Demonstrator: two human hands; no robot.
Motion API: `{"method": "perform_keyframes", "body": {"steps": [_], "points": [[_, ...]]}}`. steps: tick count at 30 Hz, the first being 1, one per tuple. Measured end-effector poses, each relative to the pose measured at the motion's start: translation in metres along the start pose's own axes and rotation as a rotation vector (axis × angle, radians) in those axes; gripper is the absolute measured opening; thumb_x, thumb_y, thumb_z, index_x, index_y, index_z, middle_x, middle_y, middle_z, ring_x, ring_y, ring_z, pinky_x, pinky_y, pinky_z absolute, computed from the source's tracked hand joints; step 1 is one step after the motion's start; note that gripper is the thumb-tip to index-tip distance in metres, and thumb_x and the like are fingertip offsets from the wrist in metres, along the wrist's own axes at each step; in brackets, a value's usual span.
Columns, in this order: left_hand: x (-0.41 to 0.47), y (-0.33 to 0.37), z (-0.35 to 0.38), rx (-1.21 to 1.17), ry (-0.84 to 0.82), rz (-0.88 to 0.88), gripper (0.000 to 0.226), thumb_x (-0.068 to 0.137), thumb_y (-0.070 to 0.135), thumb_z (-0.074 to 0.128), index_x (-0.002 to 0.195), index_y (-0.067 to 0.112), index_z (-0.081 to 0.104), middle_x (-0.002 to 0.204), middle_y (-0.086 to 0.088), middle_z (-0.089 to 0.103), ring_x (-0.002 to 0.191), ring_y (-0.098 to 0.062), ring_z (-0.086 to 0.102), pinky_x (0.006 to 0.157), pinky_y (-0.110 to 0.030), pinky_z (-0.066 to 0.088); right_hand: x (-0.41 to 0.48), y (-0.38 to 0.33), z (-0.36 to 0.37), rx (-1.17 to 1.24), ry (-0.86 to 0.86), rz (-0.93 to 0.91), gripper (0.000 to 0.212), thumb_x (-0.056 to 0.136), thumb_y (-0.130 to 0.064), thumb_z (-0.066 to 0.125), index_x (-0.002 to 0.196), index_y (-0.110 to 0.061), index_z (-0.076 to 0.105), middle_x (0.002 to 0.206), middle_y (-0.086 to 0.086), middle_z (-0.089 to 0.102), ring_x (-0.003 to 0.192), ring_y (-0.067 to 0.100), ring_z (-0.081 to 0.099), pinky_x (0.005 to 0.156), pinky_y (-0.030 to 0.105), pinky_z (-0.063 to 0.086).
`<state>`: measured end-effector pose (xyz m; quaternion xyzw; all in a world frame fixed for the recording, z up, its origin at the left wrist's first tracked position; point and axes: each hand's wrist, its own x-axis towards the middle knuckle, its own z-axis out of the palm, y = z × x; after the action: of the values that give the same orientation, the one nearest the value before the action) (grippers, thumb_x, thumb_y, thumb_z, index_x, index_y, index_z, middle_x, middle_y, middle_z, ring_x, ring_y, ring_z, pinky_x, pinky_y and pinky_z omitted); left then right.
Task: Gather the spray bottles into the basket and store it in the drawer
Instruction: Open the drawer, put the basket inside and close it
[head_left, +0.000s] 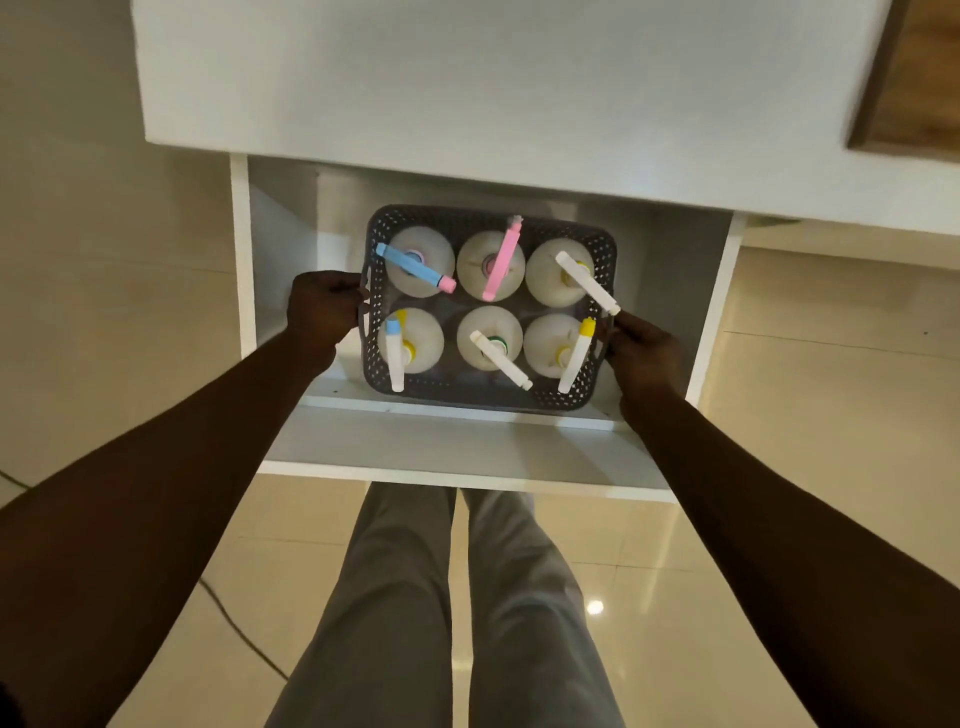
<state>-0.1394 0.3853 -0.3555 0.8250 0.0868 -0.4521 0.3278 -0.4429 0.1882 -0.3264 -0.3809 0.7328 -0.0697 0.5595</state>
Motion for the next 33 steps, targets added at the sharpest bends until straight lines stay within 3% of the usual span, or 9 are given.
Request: {"method": "perform_keyframes", "body": {"steps": [3,9,17,22,23,25,27,31,33], "points": [[0.010,-0.011,0.004,0.011,0.017,-0.016,0.029,0.091,-0.010,0.065,0.117,-0.005,0.077,0.106,-0.026,0.075,0.096,-0.040,0.073,0.100,-0.059,0.060,0.007,0.005,0.003,0.007,-0.003,0.008,0.033,0.100,0.001,0.065,0.131,-0.003,0.072,0.128,0.019,0.074,0.124,0.036,0.069,0.112,0.048,0.053],[0.020,-0.024,0.007,0.026,-0.001,-0.011,0.029,0.095,-0.008,0.063,0.115,0.007,0.077,0.086,-0.009,0.073,0.096,-0.034,0.068,0.107,-0.059,0.056,0.021,0.016,0.013,-0.002,0.026,0.044,0.033,0.098,0.001,0.067,0.130,-0.004,0.073,0.128,0.019,0.074,0.125,0.037,0.068,0.112,0.051,0.053],[0.026,-0.020,0.006,0.112,-0.029,0.052,0.031,0.097,-0.007,0.059,0.124,-0.003,0.074,0.098,-0.014,0.073,0.097,-0.033,0.064,0.103,-0.053,0.055,0.029,0.021,0.021,-0.036,0.011,0.047,0.032,0.099,-0.002,0.068,0.129,-0.009,0.074,0.127,0.013,0.075,0.121,0.031,0.070,0.109,0.046,0.056],[0.024,-0.013,0.003,0.122,-0.047,0.047,0.030,0.100,-0.002,0.059,0.125,0.002,0.074,0.116,-0.015,0.074,0.111,-0.034,0.069,0.112,-0.053,0.053,0.031,0.024,0.020,-0.091,-0.038,0.035,0.043,0.095,0.011,0.060,0.130,-0.008,0.074,0.096,-0.006,0.077,0.084,0.011,0.069,0.066,0.014,0.057],[0.021,-0.011,0.002,0.119,-0.045,0.034,0.032,0.101,0.000,0.059,0.129,0.003,0.072,0.125,-0.017,0.074,0.119,-0.036,0.068,0.115,-0.052,0.052,0.030,0.023,0.019,-0.098,-0.062,0.049,0.046,0.093,0.013,0.059,0.131,-0.009,0.073,0.099,-0.006,0.078,0.089,0.013,0.071,0.070,0.015,0.059],[0.012,-0.009,0.000,0.107,-0.020,0.002,0.041,0.101,-0.001,0.058,0.142,0.006,0.063,0.143,-0.016,0.067,0.133,-0.034,0.063,0.120,-0.048,0.047,0.024,0.020,0.014,-0.094,-0.096,0.079,0.052,0.093,0.013,0.061,0.140,-0.009,0.066,0.126,0.004,0.075,0.116,0.023,0.070,0.097,0.032,0.061],[-0.011,-0.009,-0.009,0.135,0.031,0.061,0.047,0.100,-0.002,0.060,0.145,0.010,0.061,0.145,-0.012,0.066,0.133,-0.028,0.063,0.120,-0.042,0.048,0.010,0.015,0.005,-0.153,-0.095,0.065,0.057,0.096,0.009,0.061,0.149,-0.011,0.057,0.148,0.009,0.063,0.136,0.027,0.060,0.116,0.045,0.050],[-0.082,-0.024,-0.046,0.305,0.199,0.461,0.042,0.097,-0.004,0.061,0.132,0.019,0.068,0.128,-0.012,0.068,0.104,-0.020,0.067,0.086,-0.003,0.049,-0.044,0.012,-0.040,-0.407,-0.093,-0.221,0.046,0.100,-0.003,0.060,0.145,-0.016,0.062,0.145,0.004,0.066,0.130,0.016,0.063,0.111,0.025,0.047],[-0.112,-0.034,-0.070,0.388,0.292,0.567,0.042,0.097,0.002,0.062,0.128,0.030,0.064,0.119,0.008,0.059,0.100,-0.023,0.065,0.081,-0.012,0.054,-0.071,0.017,-0.070,-0.481,-0.030,-0.329,0.040,0.101,-0.008,0.060,0.139,-0.019,0.066,0.140,0.001,0.069,0.126,0.014,0.065,0.105,0.015,0.048]]}}
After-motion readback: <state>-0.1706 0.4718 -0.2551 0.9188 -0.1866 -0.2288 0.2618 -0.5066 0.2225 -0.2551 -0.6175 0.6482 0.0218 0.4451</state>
